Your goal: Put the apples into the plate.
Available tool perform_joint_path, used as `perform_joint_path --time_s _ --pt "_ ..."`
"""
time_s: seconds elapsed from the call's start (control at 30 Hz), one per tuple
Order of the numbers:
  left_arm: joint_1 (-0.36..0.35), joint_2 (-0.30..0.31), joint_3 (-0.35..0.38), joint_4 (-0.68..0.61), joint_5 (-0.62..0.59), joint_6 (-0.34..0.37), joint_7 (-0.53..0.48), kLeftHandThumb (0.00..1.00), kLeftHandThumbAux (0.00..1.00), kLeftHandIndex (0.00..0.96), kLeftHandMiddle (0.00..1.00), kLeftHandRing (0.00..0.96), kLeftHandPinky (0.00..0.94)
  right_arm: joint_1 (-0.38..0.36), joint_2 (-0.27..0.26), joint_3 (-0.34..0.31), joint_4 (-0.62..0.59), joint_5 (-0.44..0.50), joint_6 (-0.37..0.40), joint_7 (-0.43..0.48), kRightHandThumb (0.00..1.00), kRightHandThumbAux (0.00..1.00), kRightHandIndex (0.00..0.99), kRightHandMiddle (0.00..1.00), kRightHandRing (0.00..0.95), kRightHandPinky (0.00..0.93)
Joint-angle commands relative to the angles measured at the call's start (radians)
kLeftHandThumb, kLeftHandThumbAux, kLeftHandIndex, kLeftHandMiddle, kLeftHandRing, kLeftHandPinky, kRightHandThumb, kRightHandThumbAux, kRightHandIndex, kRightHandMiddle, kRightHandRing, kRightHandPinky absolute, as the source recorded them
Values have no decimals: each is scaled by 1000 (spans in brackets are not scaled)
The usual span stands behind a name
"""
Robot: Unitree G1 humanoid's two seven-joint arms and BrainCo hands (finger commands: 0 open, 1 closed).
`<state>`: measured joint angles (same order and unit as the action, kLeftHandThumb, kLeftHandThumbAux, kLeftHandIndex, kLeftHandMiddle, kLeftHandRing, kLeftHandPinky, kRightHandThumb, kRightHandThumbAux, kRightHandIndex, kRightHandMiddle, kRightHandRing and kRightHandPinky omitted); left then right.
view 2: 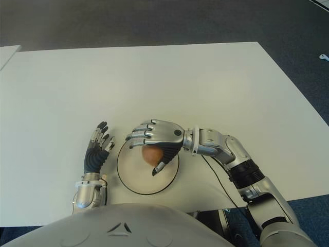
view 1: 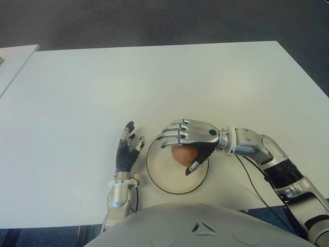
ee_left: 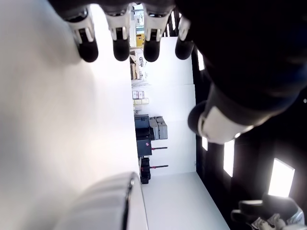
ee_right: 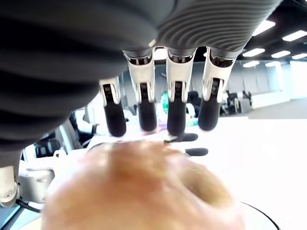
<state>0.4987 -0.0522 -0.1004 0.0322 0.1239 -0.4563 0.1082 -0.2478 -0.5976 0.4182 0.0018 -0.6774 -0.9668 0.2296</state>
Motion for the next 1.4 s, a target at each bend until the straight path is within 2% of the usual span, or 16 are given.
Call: perform_joint_path --time_s 0.03,0.47,0.77,0.87,1.03,1.1,1.23,1.4 --pt "6 1 -4 -2 -12 15 -12 173 690 77 84 94 119 -7 -10 -1 14 -4 -32 -3 0 438 1 5 2 1" --pt "2 8 1 1 -24 21 -22 174 682 80 90 108 142 -7 9 -10 35 -21 -63 -35 0 366 0 0 0 0" --pt "0 6 -1 -2 -40 34 -35 191 684 74 90 103 128 -3 8 -11 31 15 -19 -5 0 364 0 0 0 0" --pt "-6 5 4 9 -14 20 -15 192 685 72 97 107 124 6 15 -10 30 52 14 11 2 360 0 0 0 0" --pt "-2 -1 18 19 8 9 16 185 695 79 130 133 143 -13 31 -28 6 181 158 97 24 377 0 0 0 0" --pt "-1 -2 18 20 9 9 19 179 696 79 133 134 133 -16 36 -33 -3 205 190 115 43 397 0 0 0 16" --pt "0 -5 12 16 8 14 18 163 688 77 111 108 99 -51 92 -78 31 272 324 123 96 427 4 0 0 55" --pt "-1 -5 7 10 17 23 19 133 660 78 84 78 89 -17 163 -149 29 356 478 92 203 448 83 79 70 144"
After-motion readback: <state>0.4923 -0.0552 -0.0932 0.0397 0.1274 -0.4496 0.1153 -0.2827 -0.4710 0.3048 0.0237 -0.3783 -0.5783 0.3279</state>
